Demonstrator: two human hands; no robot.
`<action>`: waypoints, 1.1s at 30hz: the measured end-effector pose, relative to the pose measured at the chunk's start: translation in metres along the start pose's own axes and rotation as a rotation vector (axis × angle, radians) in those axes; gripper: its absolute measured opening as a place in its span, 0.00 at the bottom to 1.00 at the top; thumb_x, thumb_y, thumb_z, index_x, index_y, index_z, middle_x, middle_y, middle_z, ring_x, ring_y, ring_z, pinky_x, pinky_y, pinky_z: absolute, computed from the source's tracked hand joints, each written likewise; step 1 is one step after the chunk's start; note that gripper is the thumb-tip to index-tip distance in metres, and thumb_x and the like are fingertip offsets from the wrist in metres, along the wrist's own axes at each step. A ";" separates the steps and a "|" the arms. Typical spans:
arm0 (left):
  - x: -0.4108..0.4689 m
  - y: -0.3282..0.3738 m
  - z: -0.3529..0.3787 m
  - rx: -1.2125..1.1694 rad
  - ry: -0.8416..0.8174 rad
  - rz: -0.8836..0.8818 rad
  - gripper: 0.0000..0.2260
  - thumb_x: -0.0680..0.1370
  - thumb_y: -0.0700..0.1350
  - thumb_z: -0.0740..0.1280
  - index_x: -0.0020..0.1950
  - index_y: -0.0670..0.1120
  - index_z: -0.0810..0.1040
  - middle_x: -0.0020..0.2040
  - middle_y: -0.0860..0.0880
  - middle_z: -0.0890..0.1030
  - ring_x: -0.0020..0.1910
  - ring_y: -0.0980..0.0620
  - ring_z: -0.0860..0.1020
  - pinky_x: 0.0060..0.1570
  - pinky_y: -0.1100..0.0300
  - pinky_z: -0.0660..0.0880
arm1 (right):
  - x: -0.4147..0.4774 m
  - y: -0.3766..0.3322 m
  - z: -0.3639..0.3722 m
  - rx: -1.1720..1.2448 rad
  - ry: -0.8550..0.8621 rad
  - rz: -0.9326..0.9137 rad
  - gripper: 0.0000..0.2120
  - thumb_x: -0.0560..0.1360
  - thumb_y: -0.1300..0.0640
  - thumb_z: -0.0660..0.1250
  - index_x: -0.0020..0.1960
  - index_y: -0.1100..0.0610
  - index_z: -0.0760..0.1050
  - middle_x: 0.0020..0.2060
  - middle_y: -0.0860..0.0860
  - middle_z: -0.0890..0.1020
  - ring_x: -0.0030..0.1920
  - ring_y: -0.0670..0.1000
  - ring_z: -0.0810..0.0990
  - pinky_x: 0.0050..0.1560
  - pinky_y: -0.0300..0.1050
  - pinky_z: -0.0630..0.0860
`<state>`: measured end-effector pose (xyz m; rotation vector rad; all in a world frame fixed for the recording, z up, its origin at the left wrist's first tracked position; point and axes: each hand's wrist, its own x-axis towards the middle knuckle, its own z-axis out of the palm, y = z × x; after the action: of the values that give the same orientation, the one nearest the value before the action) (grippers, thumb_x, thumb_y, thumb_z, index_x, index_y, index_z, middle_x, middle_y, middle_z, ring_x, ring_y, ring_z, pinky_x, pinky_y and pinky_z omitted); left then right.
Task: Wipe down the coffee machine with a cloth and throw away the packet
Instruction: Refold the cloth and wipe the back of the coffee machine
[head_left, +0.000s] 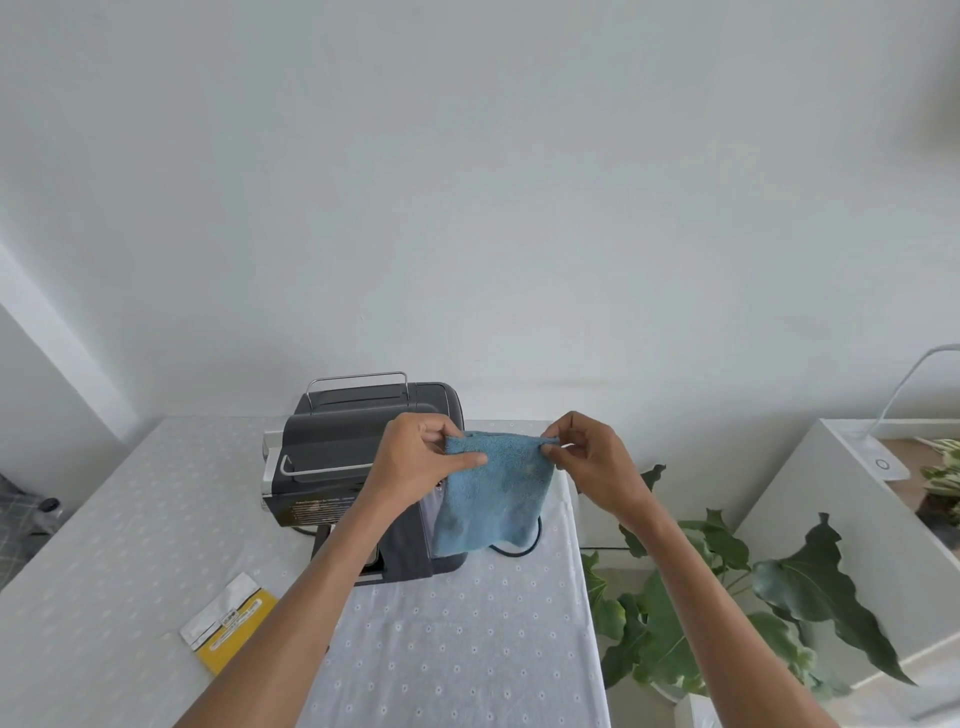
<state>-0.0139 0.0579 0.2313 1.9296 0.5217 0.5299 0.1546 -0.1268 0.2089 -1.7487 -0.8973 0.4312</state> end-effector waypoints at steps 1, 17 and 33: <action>0.002 0.000 -0.001 -0.004 0.012 0.001 0.11 0.64 0.44 0.82 0.38 0.42 0.83 0.37 0.47 0.86 0.38 0.41 0.85 0.43 0.42 0.82 | 0.001 -0.001 0.000 0.028 -0.005 0.006 0.04 0.78 0.66 0.70 0.47 0.66 0.76 0.39 0.54 0.84 0.28 0.39 0.75 0.34 0.31 0.70; 0.002 0.004 -0.005 -0.108 0.042 -0.107 0.15 0.70 0.38 0.78 0.55 0.46 0.82 0.41 0.47 0.87 0.40 0.54 0.85 0.42 0.64 0.79 | 0.010 0.016 0.005 0.223 -0.412 0.120 0.13 0.81 0.59 0.67 0.65 0.55 0.81 0.56 0.59 0.85 0.54 0.47 0.80 0.57 0.39 0.74; -0.009 -0.026 -0.011 0.041 -0.082 -0.148 0.11 0.74 0.41 0.75 0.55 0.51 0.86 0.45 0.46 0.87 0.48 0.46 0.86 0.54 0.48 0.82 | -0.002 0.037 0.038 0.026 0.011 -0.011 0.21 0.81 0.63 0.64 0.61 0.38 0.80 0.55 0.51 0.83 0.49 0.48 0.81 0.53 0.37 0.76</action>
<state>-0.0304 0.0707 0.2099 1.9254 0.6212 0.3460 0.1406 -0.1090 0.1610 -1.7204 -0.8895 0.4238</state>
